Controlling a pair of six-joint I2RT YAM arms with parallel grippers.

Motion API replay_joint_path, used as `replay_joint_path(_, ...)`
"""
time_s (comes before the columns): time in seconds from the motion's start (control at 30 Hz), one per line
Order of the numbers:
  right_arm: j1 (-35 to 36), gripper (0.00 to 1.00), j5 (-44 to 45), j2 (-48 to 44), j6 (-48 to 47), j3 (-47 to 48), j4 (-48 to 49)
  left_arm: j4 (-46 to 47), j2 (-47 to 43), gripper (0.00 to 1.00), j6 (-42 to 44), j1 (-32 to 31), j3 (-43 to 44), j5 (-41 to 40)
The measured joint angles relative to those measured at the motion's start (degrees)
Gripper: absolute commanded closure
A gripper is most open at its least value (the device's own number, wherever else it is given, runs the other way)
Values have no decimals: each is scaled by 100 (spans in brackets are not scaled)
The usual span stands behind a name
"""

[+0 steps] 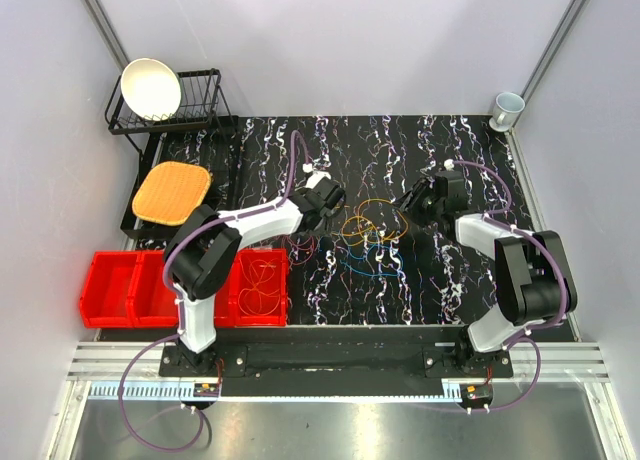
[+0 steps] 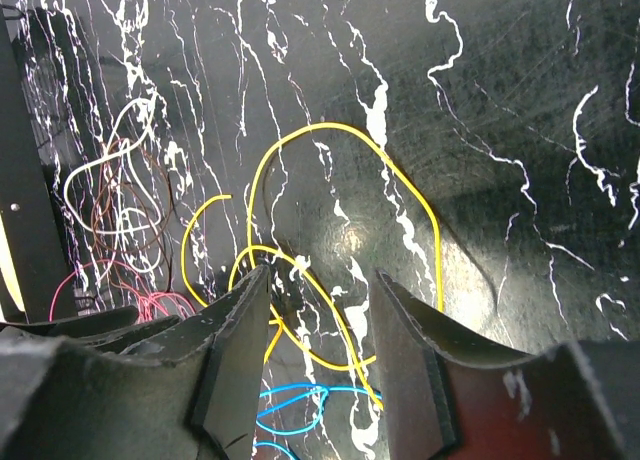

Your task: Untangle the cables

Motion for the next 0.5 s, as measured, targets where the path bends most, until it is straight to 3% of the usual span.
replay_joint_path(0.37, 0, 51, -31, 133, 0, 50, 2, 431, 90, 32, -289, 48, -278, 321)
replay_joint_path(0.5, 0, 51, -87, 164, 2, 59, 2, 562, 90, 39, -446, 48, -341, 396)
